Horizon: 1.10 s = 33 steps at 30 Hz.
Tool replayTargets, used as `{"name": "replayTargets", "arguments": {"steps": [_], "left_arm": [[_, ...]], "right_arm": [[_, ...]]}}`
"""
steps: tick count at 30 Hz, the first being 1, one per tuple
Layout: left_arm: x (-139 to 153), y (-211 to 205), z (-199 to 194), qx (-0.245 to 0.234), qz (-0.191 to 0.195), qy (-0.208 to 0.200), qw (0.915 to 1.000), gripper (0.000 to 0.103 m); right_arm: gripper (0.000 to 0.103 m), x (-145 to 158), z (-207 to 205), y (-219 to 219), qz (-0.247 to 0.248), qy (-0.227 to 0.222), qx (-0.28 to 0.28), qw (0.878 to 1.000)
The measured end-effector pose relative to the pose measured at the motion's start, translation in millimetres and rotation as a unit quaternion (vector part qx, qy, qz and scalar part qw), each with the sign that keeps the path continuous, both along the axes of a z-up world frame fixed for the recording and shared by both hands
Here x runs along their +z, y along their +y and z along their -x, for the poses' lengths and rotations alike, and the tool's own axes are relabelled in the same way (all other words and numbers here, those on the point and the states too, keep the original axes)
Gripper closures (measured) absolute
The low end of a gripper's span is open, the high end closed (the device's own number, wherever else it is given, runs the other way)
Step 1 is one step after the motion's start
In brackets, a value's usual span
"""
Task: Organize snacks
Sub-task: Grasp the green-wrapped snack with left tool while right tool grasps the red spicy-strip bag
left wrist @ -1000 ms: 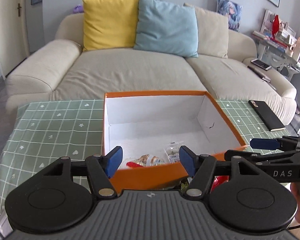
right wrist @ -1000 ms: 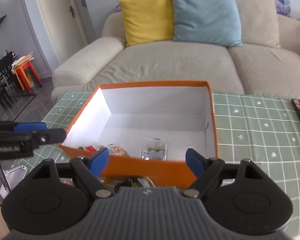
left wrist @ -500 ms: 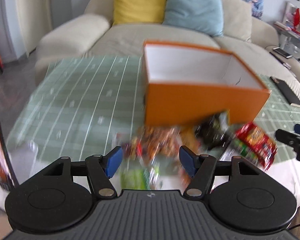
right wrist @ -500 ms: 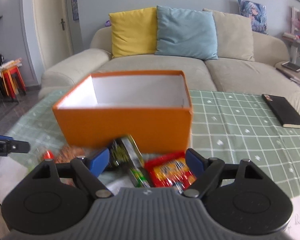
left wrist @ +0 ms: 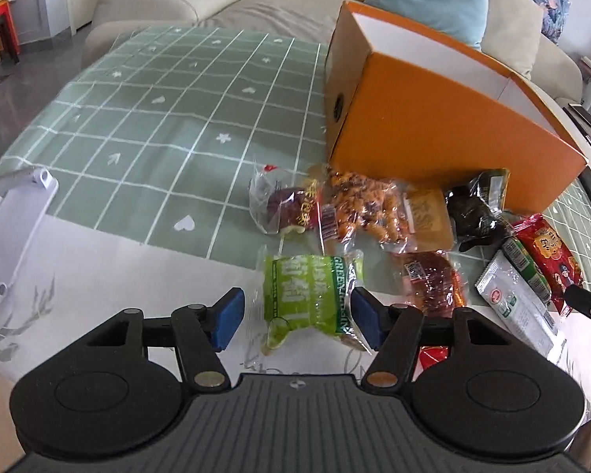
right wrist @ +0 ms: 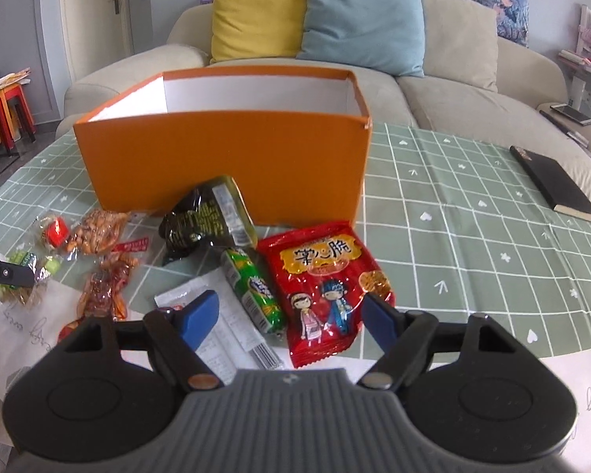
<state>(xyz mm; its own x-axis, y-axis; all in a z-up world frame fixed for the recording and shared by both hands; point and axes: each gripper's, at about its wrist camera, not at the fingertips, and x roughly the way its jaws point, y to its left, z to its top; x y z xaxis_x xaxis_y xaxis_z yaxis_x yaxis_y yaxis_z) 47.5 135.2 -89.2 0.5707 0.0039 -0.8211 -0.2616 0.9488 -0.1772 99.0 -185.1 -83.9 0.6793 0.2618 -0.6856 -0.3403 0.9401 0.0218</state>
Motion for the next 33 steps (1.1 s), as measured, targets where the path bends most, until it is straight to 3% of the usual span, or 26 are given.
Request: {"name": "replayTargets", "arguments": {"steps": [7, 9, 17, 25, 33], "left_arm": [[-8, 3, -9, 0.002, 0.031, -0.004, 0.9995, 0.031], [-10, 2, -11, -0.003, 0.038, -0.005, 0.9993, 0.039], [-11, -10, -17, -0.026, 0.02, -0.014, 0.9994, 0.055], [7, -18, -14, -0.033, 0.013, -0.046, 0.9983, 0.056], [17, -32, -20, -0.053, 0.018, -0.054, 0.997, 0.056]], "right_arm": [[0.026, -11, -5, 2, 0.009, 0.014, 0.001, 1.0], [0.026, -13, -7, 3, 0.011, 0.017, 0.0, 1.0], [0.027, -18, -12, 4, 0.02, 0.007, 0.001, 1.0], [0.027, -12, -23, 1, 0.049, -0.03, 0.008, 0.998], [0.022, -26, -47, -1, 0.071, -0.003, 0.008, 0.997]]}}
